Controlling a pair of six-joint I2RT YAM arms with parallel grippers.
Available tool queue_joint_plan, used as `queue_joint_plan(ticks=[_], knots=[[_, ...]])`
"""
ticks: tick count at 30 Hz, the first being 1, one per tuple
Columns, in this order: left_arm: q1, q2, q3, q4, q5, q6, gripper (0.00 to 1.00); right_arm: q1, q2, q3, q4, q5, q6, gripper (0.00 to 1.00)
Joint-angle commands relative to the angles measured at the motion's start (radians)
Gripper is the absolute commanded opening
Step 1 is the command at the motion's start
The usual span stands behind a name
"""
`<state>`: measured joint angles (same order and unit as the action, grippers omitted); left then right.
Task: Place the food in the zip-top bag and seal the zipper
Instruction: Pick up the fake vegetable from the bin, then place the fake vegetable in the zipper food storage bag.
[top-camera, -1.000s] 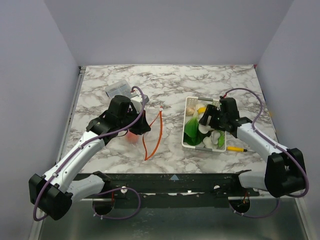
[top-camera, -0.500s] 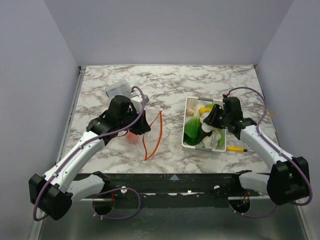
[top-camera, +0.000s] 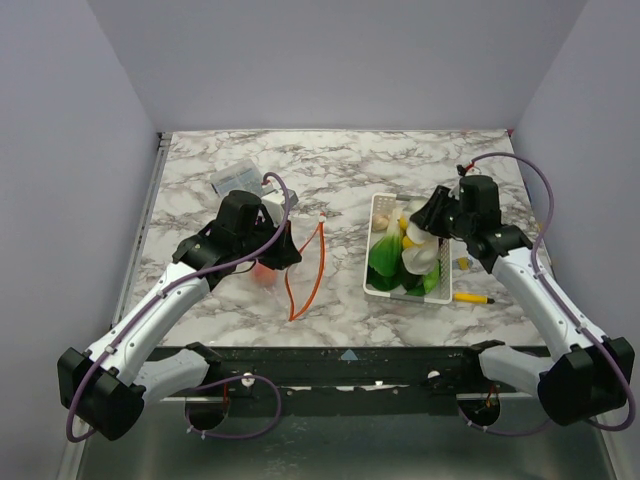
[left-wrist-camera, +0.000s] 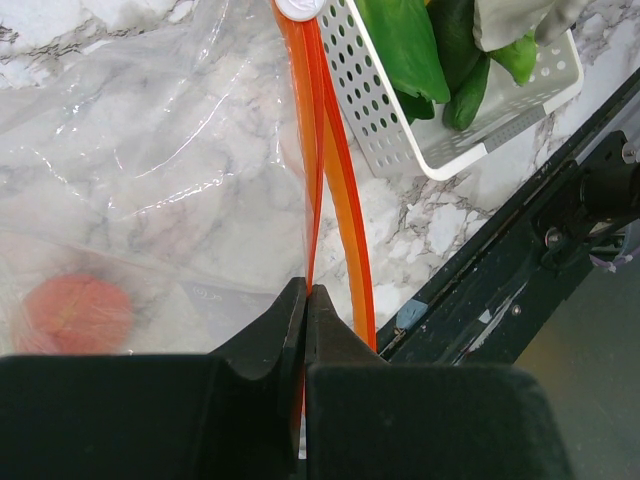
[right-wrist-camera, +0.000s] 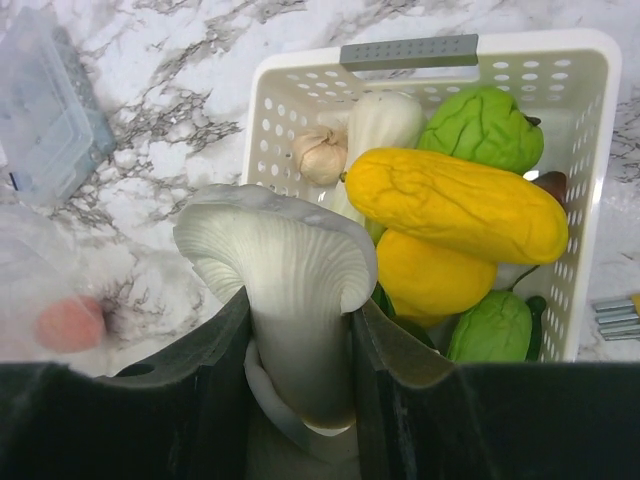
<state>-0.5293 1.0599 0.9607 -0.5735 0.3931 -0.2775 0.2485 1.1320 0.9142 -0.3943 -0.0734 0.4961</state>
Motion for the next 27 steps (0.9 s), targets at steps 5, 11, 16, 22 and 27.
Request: queue_joint_plan(ticks=[5,11,16,22,27], knots=[[0.006,-0.008,0.003,0.002,0.038,0.002,0.0,0.001,-0.026,0.069,-0.003,-0.116,0.032,0.16],[0.006,0.025,0.013,0.032,0.144,-0.076,0.0,0.004,-0.031,0.091,0.031,-0.222,0.077,0.14],[0.006,0.053,-0.001,0.11,0.241,-0.188,0.0,0.044,-0.033,0.136,0.044,-0.262,0.111,0.12],[0.006,0.093,-0.015,0.188,0.25,-0.298,0.0,0.172,-0.013,0.186,0.087,-0.291,0.169,0.12],[0.006,0.13,-0.018,0.245,0.28,-0.359,0.0,0.327,0.015,0.238,0.147,-0.272,0.222,0.12]])
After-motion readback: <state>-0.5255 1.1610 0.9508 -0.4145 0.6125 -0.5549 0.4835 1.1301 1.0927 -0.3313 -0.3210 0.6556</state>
